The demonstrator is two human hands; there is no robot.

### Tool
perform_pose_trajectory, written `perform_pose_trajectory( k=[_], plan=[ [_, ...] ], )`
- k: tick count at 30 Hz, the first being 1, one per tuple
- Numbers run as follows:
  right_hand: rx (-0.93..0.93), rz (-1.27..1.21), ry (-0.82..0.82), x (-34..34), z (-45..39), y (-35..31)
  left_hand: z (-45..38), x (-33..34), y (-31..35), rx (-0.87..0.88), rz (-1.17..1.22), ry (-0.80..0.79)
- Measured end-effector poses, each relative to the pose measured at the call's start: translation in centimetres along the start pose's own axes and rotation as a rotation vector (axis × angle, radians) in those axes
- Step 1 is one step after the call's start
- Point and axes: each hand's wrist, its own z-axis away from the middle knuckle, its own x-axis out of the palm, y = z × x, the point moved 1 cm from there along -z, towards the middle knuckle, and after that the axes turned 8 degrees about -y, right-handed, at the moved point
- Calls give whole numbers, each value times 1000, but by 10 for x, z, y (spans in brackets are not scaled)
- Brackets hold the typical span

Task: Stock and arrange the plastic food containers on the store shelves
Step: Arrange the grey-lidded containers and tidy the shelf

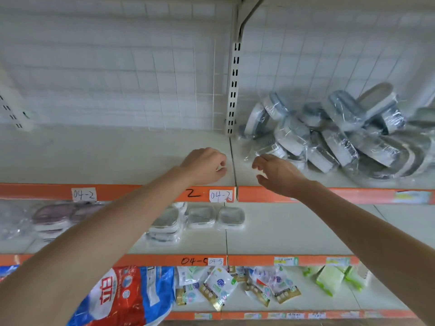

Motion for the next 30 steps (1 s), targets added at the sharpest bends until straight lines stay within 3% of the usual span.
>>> perform_pose_trajectory(
  k=[12, 19, 23, 30],
  plan=[
    [131, 99, 263, -44, -27, 100, -129, -22, 29, -91, 18, 162],
    [245, 103, 17, -31, -38, 124, -184, -4, 35, -345, 79, 82],
    [246, 91, 43, -19, -38, 128, -200, 4, 33, -453, 205, 150],
    [251, 42, 79, -10, -41, 124, -208, 10, 34, -462, 279, 258]
  ],
)
